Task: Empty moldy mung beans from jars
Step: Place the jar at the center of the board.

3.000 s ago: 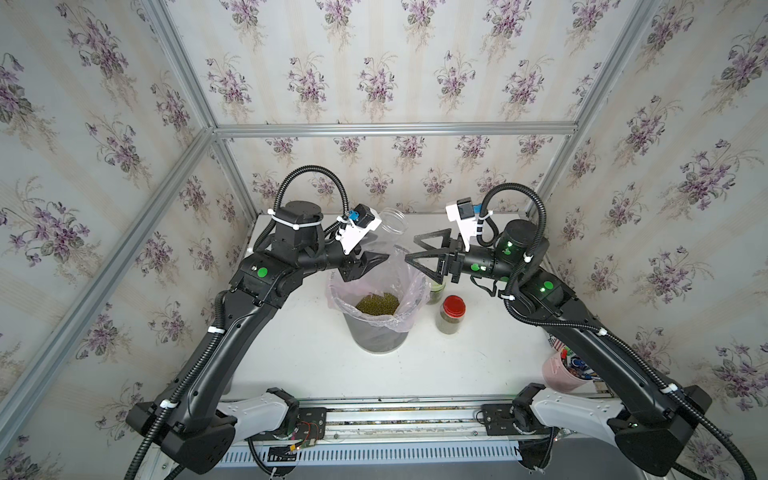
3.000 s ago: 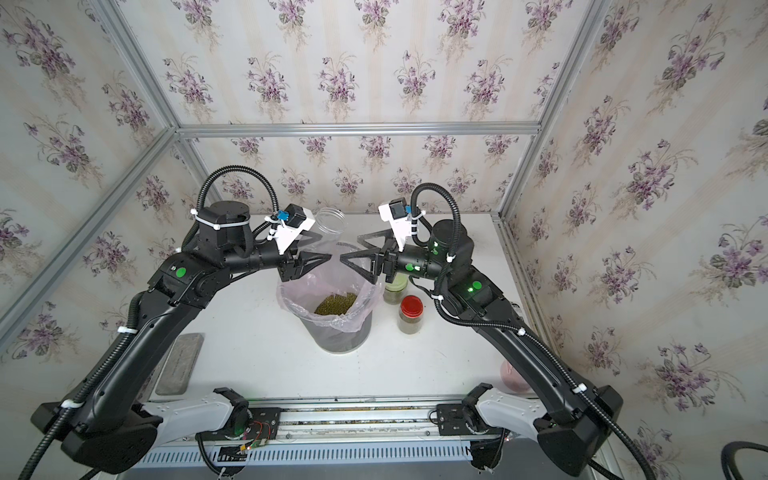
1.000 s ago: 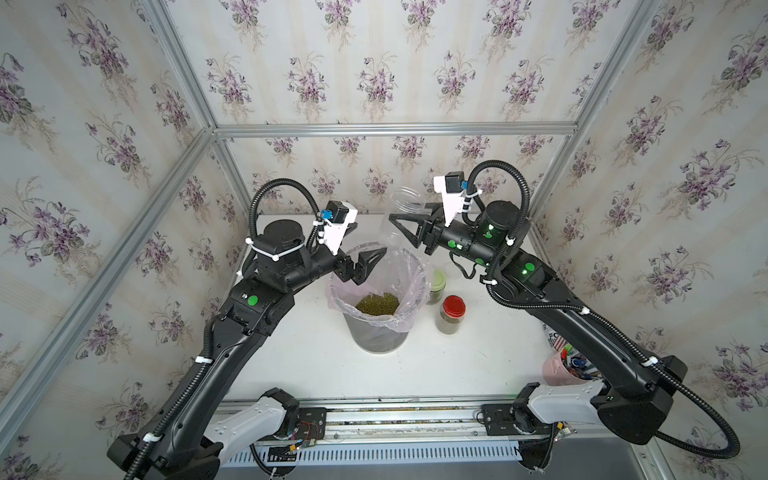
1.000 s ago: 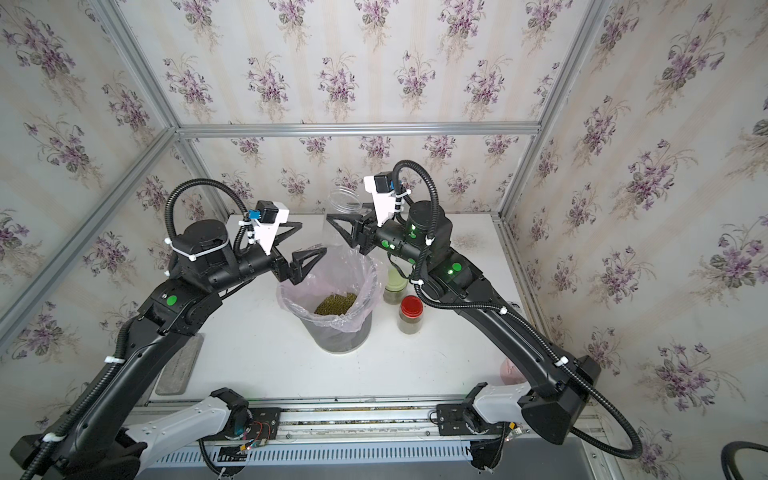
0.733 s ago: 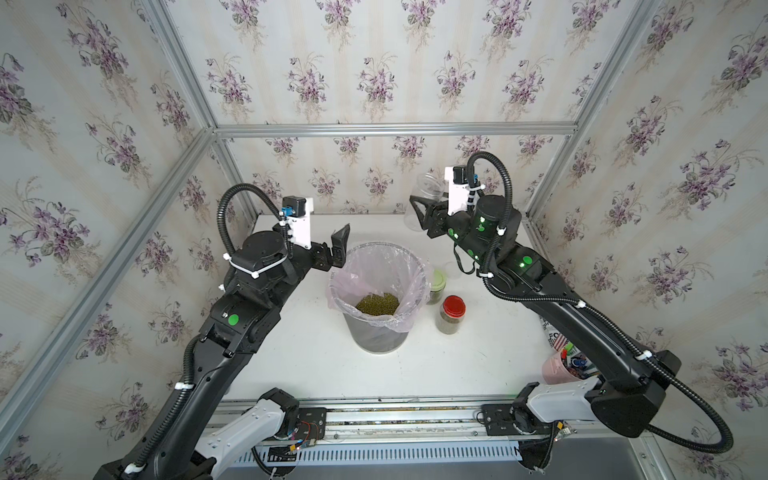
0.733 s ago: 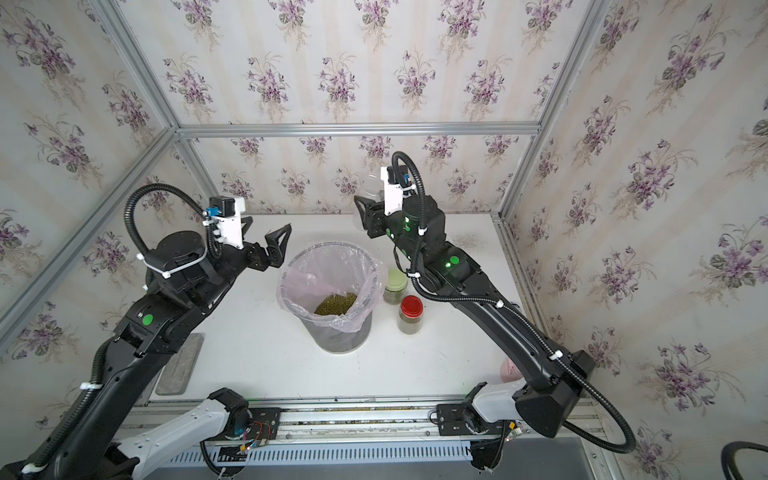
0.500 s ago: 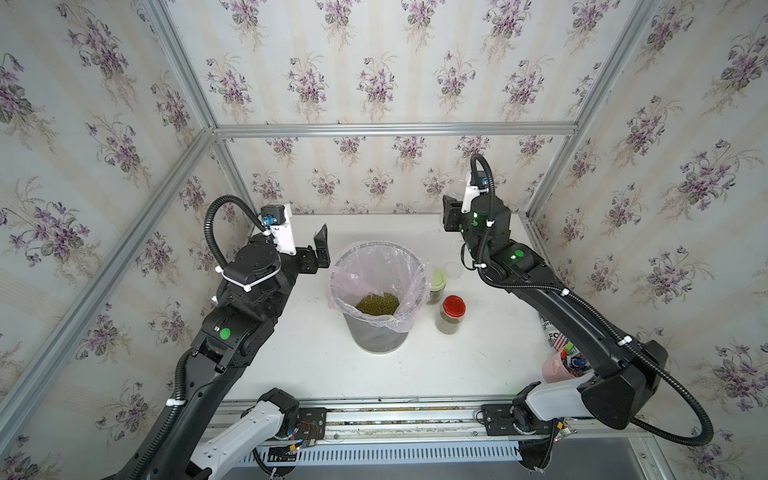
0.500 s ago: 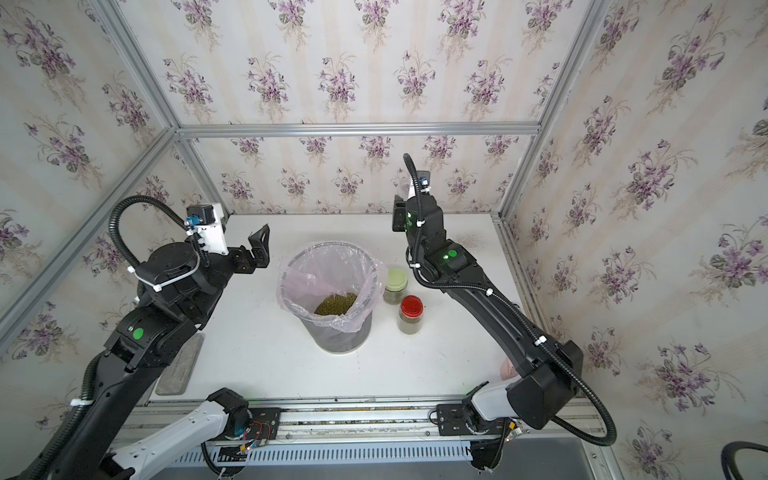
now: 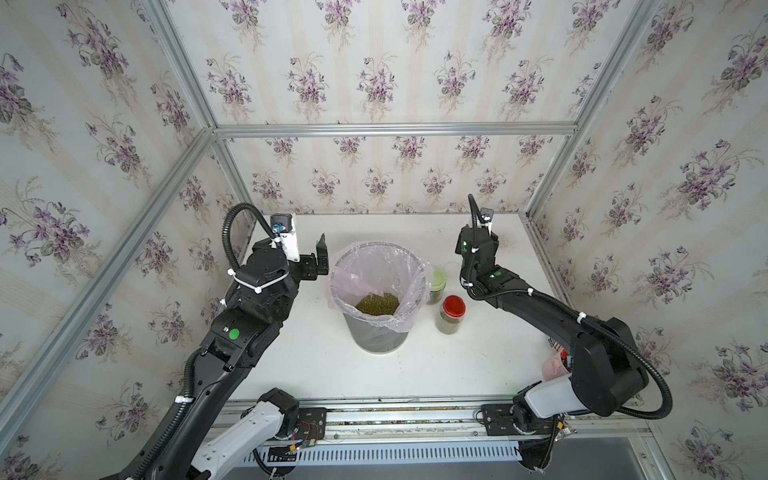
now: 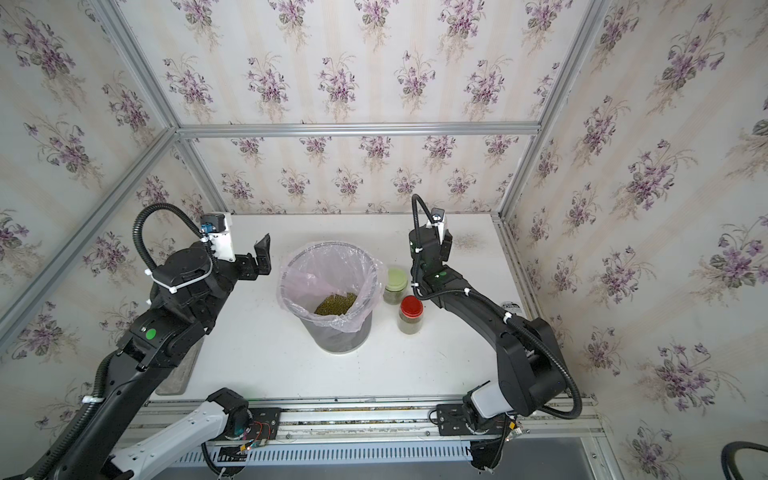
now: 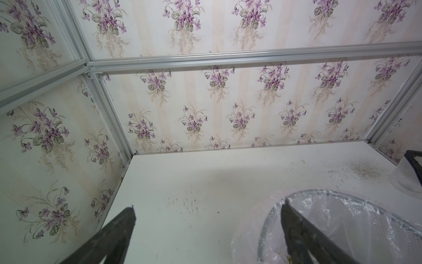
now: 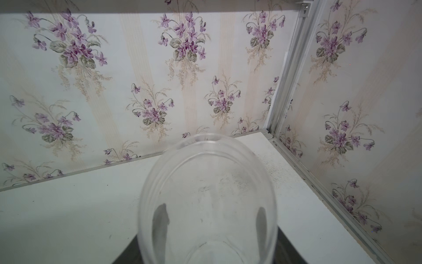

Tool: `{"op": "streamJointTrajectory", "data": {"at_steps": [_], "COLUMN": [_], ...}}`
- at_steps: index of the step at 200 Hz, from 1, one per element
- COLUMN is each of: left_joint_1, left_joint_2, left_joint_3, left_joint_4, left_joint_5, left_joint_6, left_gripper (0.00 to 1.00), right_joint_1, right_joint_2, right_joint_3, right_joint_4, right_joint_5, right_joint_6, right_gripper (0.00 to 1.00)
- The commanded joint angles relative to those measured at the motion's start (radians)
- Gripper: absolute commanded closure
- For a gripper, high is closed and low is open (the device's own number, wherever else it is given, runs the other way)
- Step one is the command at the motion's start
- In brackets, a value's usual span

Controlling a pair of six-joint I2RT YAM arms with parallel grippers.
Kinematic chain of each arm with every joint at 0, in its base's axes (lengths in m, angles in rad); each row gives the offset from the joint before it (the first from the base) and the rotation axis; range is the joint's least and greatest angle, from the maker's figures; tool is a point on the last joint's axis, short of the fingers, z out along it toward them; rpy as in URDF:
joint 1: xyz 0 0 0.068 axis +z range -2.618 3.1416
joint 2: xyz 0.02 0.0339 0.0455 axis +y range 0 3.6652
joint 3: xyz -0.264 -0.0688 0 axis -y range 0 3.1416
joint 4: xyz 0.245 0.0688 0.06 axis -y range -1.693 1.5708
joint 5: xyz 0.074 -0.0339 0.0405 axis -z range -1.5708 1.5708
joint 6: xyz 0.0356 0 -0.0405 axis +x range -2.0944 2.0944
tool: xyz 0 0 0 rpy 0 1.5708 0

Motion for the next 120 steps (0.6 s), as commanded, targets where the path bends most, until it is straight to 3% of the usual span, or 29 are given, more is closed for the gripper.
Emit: {"op": "streamJointTrajectory", "data": {"at_steps": [1, 44, 120], "left_joint_1": [0.001, 0.000, 0.000], "left_joint_2": [-0.001, 0.005, 0.022], "left_joint_3": [-0.012, -0.018, -0.029], "left_joint_4": [0.049, 0.053, 0.061], "left_joint_5": [0.020, 0.040, 0.092], "left_joint_6": [-0.007, -0.022, -0.035], "left_gripper": [0.00, 0.01, 0.00], "right_joint_1": [-0.030, -0.110, -0.278], "right_joint_2": [0.030, 0.115, 0.363], "right_joint_3": [-0.027, -0.058, 0.081], "right_joint_4": [0.160, 0.268, 0.263], "right_joint_5": [0.031, -0.030, -0.196], "right_joint_6": [0.000, -0.007, 0.070], "right_gripper": [0.58, 0.58, 0.59]}}
